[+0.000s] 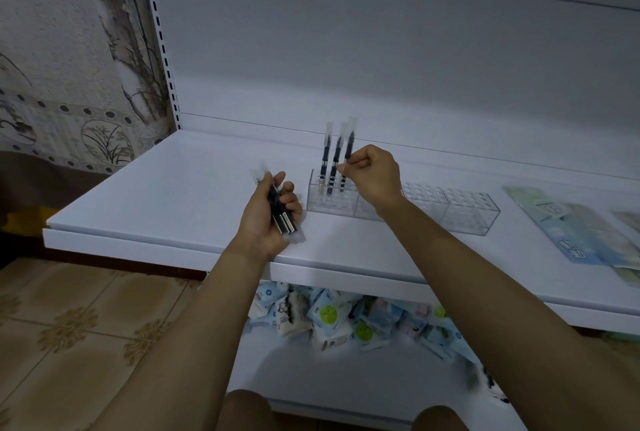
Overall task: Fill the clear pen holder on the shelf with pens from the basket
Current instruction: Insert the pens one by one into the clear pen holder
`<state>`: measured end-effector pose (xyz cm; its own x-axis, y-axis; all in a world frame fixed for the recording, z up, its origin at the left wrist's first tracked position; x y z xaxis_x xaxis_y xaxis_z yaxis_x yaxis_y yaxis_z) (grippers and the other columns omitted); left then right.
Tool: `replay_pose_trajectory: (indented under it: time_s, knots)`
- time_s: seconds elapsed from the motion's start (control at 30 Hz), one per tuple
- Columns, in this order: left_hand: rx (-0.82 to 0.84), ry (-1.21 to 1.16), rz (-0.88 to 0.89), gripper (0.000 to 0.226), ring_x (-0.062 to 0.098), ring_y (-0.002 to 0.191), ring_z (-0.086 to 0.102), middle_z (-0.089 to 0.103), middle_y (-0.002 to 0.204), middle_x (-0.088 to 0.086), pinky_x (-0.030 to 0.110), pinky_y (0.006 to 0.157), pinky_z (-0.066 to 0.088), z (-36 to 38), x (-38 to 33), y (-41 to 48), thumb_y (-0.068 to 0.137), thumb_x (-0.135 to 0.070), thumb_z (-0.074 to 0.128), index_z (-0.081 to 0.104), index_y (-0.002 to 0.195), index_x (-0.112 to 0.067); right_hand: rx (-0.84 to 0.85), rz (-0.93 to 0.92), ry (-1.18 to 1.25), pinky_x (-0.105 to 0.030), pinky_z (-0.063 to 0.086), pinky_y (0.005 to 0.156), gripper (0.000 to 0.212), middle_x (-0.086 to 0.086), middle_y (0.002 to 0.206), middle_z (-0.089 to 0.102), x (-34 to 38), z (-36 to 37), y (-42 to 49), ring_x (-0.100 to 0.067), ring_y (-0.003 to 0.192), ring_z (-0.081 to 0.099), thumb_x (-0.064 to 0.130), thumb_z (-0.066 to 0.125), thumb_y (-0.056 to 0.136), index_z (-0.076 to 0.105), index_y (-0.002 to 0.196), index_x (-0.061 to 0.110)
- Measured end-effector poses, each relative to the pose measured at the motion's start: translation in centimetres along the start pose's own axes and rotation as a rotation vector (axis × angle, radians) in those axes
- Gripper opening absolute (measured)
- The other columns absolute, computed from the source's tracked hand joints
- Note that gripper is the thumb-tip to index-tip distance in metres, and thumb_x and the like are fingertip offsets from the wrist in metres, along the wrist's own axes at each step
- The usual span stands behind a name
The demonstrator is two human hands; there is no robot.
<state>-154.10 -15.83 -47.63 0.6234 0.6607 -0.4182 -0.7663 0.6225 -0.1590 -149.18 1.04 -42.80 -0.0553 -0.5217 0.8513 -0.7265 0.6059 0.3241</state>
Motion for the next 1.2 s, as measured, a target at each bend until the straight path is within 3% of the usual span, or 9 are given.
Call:
replay_pose_trajectory:
  time_s: [0.23, 0.73, 0.9, 1.0, 1.07, 1.2]
  knots:
    - [0.007, 0.0, 0.004, 0.022, 0.006, 0.043, 0.046, 0.055, 0.063, 0.0, 0.015, 0.043, 0.043, -0.1, 0.0, 0.1, 0.099, -0.034, 0.046, 0.055, 0.093, -0.014, 0.008, 0.016, 0.041, -0.042, 0.054, 0.086, 0.02, 0.006, 0.068, 0.063, -0.1, -0.1, -0.1, -0.019, 0.085, 0.067, 0.018, 0.078, 0.076, 0.062, 0.087, 0.016]
    - [0.001, 0.002, 0.001, 0.023, 0.006, 0.043, 0.046, 0.054, 0.064, -0.001, 0.014, 0.043, 0.043, -0.1, 0.0, 0.2, 0.099, -0.034, 0.046, 0.056, 0.091, -0.014, 0.015, 0.033, 0.036, -0.042, 0.055, 0.086, 0.012, 0.008, 0.076, 0.067, -0.3, -0.1, -0.2, -0.017, 0.085, 0.067, 0.016, 0.071, 0.078, 0.066, 0.088, 0.02]
    - [-0.021, 0.015, 0.003, 0.017, 0.005, 0.044, 0.046, 0.054, 0.064, -0.001, 0.013, 0.045, 0.043, 0.3, 0.1, -0.2, 0.096, -0.027, 0.05, 0.056, 0.087, -0.013, 0.03, 0.053, 0.099, -0.033, 0.054, 0.086, 0.022, 0.006, 0.078, 0.066, 0.0, -0.4, -0.3, -0.017, 0.088, 0.066, 0.008, 0.069, 0.077, 0.064, 0.096, 0.016]
    - [-0.028, 0.008, -0.018, 0.022, 0.005, 0.043, 0.046, 0.053, 0.062, -0.001, 0.013, 0.045, 0.044, 0.8, 0.2, -0.7, 0.094, -0.024, 0.053, 0.059, 0.077, -0.011, 0.091, 0.097, 0.213, -0.024, 0.05, 0.074, 0.028, 0.003, 0.087, 0.065, 0.5, -1.6, -0.1, -0.014, 0.085, 0.062, 0.003, 0.065, 0.079, 0.061, 0.105, 0.013]
    - [-0.032, 0.006, -0.029, 0.028, 0.006, 0.044, 0.049, 0.052, 0.061, 0.0, 0.014, 0.046, 0.047, 1.1, 0.2, -0.8, 0.094, -0.024, 0.054, 0.062, 0.072, -0.009, 0.035, 0.072, 0.241, -0.018, 0.046, 0.069, 0.028, 0.003, 0.088, 0.062, 0.9, -2.8, -0.2, -0.009, 0.079, 0.058, 0.002, 0.064, 0.08, 0.06, 0.106, 0.013]
    - [-0.06, -0.026, -0.002, 0.024, 0.013, 0.057, 0.065, 0.065, 0.074, 0.006, 0.024, 0.056, 0.057, 0.7, 0.2, -0.5, 0.095, -0.035, 0.055, 0.059, 0.095, -0.012, -0.087, -0.069, 0.178, -0.013, 0.044, 0.062, 0.019, 0.004, 0.079, 0.06, 2.2, -3.9, -1.7, 0.002, 0.061, 0.053, 0.003, 0.062, 0.082, 0.062, 0.098, 0.013]
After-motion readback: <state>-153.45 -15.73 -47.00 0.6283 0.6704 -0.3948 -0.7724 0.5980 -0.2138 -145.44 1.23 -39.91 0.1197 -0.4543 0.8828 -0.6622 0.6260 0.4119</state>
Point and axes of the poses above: each hand's wrist, its own y-axis towards the middle knuckle, its own z-axis out of the palm, x = y × z, the point moved 2 cm from there along y, towards the middle knuckle
